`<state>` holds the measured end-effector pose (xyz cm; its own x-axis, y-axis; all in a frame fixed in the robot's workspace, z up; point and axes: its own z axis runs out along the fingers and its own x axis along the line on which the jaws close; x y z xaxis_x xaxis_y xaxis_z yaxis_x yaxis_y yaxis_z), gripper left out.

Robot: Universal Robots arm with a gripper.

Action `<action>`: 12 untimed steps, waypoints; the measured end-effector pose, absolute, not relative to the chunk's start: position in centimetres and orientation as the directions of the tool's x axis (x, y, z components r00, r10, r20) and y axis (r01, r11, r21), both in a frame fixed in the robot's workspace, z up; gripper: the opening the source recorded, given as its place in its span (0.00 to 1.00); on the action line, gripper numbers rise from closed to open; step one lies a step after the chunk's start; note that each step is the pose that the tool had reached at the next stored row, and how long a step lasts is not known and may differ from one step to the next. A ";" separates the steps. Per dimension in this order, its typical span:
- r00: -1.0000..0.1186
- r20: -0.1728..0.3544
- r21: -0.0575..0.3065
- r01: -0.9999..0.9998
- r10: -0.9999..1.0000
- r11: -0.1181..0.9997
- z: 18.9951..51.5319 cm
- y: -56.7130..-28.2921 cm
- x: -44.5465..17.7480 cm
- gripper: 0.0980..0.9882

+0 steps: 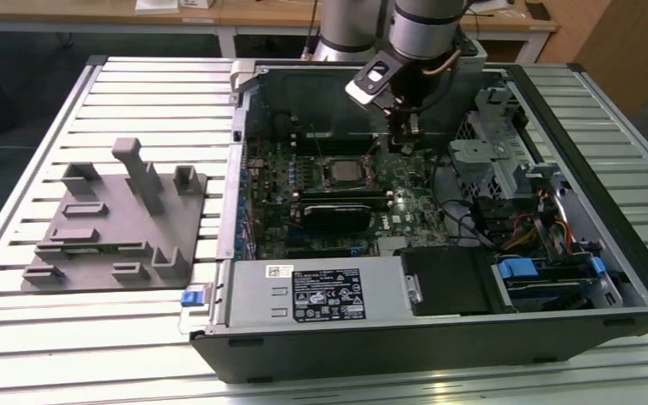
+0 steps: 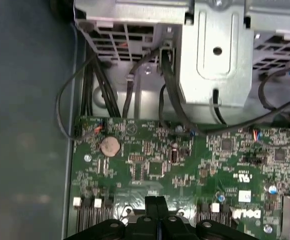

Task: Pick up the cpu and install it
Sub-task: 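Close the cpu cover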

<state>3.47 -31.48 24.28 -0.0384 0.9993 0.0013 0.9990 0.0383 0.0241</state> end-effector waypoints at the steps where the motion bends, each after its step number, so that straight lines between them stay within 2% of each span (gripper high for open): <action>1: -0.038 0.001 0.024 0.999 0.999 0.038 24.3 -31.5 3.3 0.01; 12: -0.038 0.001 0.024 0.999 0.999 0.038 23.6 -31.5 1.6 0.01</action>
